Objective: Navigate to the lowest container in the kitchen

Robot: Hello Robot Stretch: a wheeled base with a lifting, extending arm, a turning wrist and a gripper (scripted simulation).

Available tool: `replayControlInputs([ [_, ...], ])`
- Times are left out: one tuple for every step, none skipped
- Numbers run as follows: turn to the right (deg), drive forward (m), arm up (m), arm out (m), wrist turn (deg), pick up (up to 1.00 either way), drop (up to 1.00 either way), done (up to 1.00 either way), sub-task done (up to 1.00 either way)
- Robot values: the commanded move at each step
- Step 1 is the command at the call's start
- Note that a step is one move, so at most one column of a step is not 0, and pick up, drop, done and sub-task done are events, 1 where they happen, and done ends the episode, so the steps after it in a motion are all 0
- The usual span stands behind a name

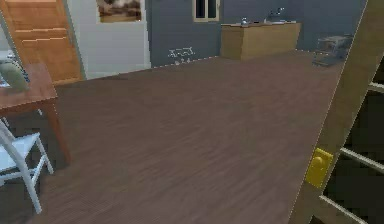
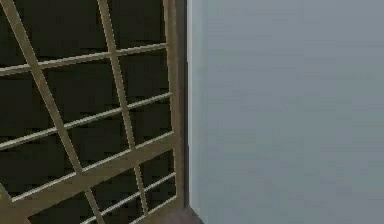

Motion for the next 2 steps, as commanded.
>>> replayControlInputs([
  [0.0, 0.50, 0.00, 0.00, 0.0, 0.00, 0.00, 0.00, 0.00],
  [-3.0, 0.00, 0.00, 0.00, 0.0, 0.00, 0.00, 0.00, 0.00],
])
